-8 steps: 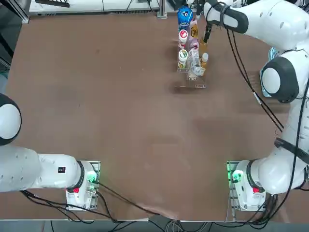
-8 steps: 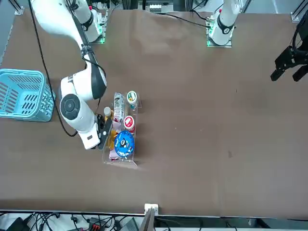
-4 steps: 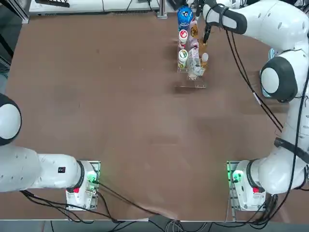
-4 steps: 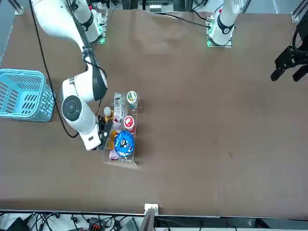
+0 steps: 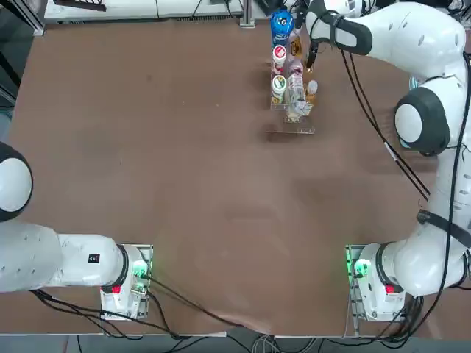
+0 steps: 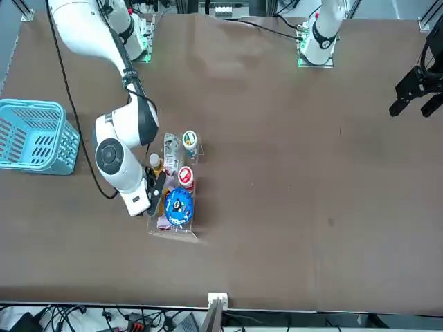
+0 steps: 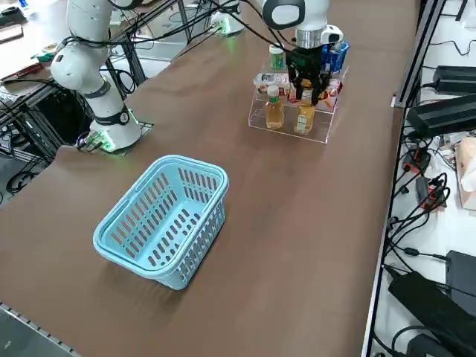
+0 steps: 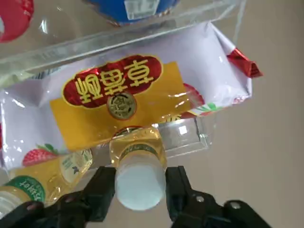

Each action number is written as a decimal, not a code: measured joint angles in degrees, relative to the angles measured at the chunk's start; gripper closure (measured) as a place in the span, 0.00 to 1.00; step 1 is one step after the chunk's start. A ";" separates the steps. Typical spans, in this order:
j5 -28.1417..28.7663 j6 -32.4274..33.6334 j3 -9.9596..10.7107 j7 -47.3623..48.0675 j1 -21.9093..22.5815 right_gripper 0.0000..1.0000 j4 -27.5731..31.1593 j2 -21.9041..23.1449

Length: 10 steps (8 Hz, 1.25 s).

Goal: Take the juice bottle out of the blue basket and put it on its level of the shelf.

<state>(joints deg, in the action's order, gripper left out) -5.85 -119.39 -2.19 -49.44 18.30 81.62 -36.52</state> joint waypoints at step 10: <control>1.51 23.40 1.34 2.64 -3.50 0.00 -17.02 5.19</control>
<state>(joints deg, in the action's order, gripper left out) -4.34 -95.99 -0.85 -46.81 14.79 64.60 -31.33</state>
